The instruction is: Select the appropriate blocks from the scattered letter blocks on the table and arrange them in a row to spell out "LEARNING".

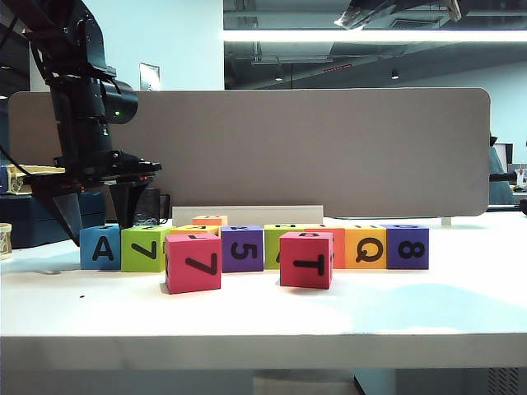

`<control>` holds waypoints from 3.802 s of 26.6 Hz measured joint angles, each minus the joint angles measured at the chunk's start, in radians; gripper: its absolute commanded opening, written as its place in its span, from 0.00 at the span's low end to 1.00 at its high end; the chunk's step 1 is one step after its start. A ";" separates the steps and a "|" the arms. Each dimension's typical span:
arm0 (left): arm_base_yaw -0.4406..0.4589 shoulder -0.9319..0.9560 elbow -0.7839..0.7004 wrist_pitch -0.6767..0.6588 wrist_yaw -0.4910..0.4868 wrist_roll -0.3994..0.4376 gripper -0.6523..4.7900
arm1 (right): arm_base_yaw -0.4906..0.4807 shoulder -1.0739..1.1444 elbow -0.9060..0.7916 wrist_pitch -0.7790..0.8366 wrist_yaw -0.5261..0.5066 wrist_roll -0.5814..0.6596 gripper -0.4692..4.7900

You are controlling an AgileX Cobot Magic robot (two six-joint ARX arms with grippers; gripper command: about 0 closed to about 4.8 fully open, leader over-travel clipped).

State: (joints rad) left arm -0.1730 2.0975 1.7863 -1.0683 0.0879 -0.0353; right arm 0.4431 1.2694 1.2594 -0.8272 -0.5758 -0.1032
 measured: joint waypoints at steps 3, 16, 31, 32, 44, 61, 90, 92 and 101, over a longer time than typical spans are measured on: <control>0.000 -0.015 -0.001 -0.009 -0.002 0.000 0.75 | 0.000 0.000 0.000 0.002 0.000 0.000 0.09; 0.001 -0.108 0.006 0.029 -0.197 0.000 0.74 | 0.000 0.000 0.000 0.029 0.150 0.000 0.09; 0.076 -0.122 0.006 0.002 -0.204 0.000 0.50 | -0.022 0.113 0.000 0.095 0.426 0.000 0.09; 0.085 -0.122 0.006 -0.003 -0.204 0.000 0.49 | -0.027 0.126 0.000 0.103 0.426 0.000 0.09; 0.136 -0.110 0.006 0.000 -0.114 0.043 0.18 | -0.196 0.246 0.000 0.195 0.531 0.000 0.09; 0.137 0.001 0.004 -0.033 -0.020 0.088 0.14 | -0.288 0.422 -0.001 0.192 0.510 0.000 0.09; 0.056 0.034 0.003 -0.032 0.159 0.113 0.11 | -0.288 0.442 -0.001 0.226 0.504 0.000 0.09; 0.051 0.034 0.003 -0.032 0.177 0.113 0.11 | -0.288 0.442 -0.001 0.226 0.504 0.000 0.09; 0.036 0.034 0.003 -0.036 0.057 0.107 0.11 | -0.288 0.442 -0.001 0.230 0.504 0.000 0.09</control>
State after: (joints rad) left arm -0.1368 2.1319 1.7897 -1.1046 0.1452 0.0715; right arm 0.1551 1.7111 1.2587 -0.5972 -0.0715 -0.1036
